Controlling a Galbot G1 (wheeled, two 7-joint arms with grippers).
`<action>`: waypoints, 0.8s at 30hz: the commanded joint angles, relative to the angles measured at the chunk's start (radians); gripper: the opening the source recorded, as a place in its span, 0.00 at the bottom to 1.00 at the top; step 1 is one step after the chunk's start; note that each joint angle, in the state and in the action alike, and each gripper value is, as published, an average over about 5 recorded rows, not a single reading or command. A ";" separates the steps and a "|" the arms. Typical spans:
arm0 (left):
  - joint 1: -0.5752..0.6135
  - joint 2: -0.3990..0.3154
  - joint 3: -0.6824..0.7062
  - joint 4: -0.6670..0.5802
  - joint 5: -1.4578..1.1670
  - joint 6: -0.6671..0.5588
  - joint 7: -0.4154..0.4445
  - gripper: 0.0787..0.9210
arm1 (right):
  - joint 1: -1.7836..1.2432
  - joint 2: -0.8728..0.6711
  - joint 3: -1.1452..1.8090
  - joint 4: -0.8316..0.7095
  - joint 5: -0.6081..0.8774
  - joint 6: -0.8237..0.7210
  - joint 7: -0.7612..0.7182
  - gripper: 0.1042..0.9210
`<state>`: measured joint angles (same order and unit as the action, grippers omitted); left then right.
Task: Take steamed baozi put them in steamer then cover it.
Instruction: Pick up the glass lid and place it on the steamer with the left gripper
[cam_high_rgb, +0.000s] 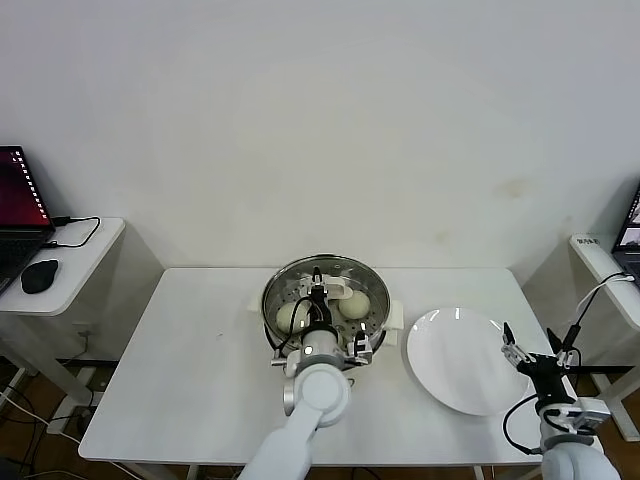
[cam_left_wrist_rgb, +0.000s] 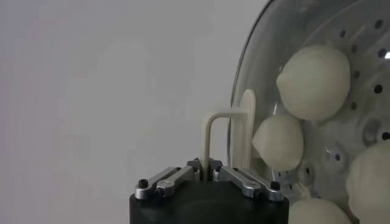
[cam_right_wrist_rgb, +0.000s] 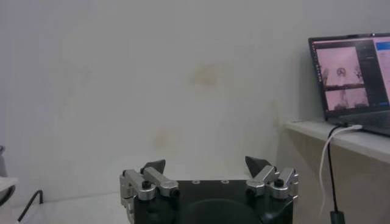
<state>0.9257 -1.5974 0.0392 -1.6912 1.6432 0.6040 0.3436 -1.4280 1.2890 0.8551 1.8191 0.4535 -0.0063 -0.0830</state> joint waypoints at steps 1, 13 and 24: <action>-0.001 -0.003 0.006 0.013 0.008 -0.006 -0.009 0.07 | 0.000 -0.001 0.002 0.003 0.004 0.003 0.000 0.88; 0.005 -0.001 0.006 0.005 -0.012 -0.020 -0.027 0.09 | -0.006 -0.003 0.010 0.012 0.007 0.006 0.000 0.88; 0.054 0.030 0.018 -0.141 -0.043 -0.019 -0.002 0.44 | -0.008 -0.003 0.012 0.011 0.008 0.007 0.000 0.88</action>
<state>0.9525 -1.5827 0.0537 -1.7305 1.6211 0.5848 0.3273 -1.4350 1.2868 0.8657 1.8295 0.4604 0.0006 -0.0833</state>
